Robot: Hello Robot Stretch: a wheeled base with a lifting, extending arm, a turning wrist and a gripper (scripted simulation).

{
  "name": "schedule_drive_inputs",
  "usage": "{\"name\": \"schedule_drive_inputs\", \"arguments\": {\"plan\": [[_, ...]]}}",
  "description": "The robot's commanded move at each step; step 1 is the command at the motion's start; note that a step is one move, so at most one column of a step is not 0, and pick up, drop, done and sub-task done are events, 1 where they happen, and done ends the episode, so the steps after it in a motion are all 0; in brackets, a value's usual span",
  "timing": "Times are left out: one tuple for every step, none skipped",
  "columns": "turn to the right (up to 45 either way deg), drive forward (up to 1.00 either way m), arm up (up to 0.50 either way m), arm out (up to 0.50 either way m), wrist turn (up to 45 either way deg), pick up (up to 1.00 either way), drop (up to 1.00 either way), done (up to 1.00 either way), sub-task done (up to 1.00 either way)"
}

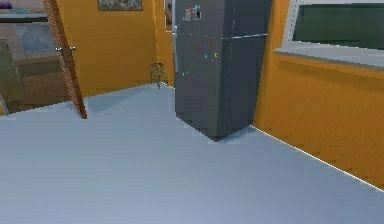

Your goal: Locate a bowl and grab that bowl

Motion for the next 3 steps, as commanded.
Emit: {"name": "schedule_drive_inputs", "arguments": {"plan": [[0.0, 0.00, 0.50, 0.00, 0.0, 0.00, 0.00, 0.00, 0.00], [0.0, 0.00, 0.38, 0.00, 0.0, 0.00, 0.00, 0.00, 0.00], [0.0, 0.00, 0.00, 0.50, 0.0, 0.00, 0.00, 0.00, 0.00]]}}
